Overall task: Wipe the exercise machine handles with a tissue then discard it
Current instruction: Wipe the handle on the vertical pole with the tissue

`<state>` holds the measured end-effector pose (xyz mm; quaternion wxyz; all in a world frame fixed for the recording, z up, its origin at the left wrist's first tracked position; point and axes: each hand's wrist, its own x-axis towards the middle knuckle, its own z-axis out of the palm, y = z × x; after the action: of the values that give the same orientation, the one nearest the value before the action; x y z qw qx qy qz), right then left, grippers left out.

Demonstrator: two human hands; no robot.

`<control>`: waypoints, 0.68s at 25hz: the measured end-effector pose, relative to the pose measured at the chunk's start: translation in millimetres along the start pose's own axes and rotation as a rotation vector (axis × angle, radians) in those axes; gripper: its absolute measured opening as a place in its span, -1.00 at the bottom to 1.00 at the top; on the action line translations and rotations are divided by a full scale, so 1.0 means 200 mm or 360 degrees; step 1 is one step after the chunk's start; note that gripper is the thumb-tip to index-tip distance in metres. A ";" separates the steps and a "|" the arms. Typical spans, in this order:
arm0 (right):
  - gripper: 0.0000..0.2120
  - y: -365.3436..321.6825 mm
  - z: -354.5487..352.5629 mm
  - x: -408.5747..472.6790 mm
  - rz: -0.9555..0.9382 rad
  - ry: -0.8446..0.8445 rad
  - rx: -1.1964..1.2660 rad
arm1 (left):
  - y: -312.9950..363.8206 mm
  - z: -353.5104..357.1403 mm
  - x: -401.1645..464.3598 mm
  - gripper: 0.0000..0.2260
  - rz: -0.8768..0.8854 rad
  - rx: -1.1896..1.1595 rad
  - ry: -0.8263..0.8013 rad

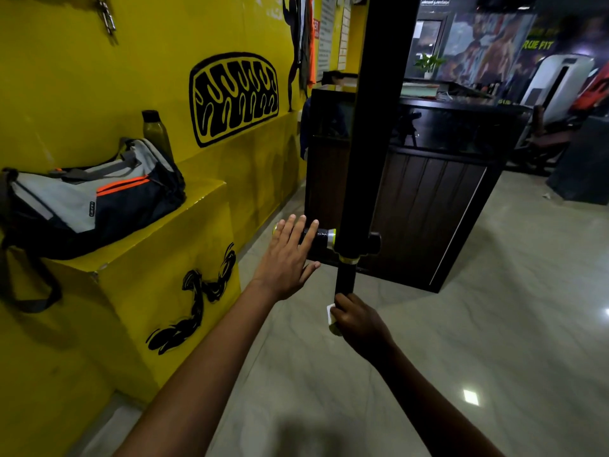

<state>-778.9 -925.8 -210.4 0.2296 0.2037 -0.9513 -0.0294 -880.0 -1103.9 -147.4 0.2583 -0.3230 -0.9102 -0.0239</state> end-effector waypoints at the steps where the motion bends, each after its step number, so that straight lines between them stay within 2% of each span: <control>1: -0.79 -0.01 0.01 -0.01 0.0008 -0.0018 0.0001 | 0.00 0.00 0.00 -0.33 0.0000 0.0002 -0.0005; 12: -0.73 -0.04 0.05 -0.06 -0.0011 -0.0150 -0.0007 | 0.00 -0.01 -0.01 -0.33 0.0008 0.0013 0.0038; 17: -0.82 0.02 -0.13 0.02 0.0087 0.0248 0.0056 | 0.00 0.00 0.00 -0.34 0.0004 0.0040 0.0047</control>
<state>-772.1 -923.8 -184.3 0.3001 0.1834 -0.9360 0.0096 -878.8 -1103.9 -148.0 0.2759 -0.3204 -0.9060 -0.0169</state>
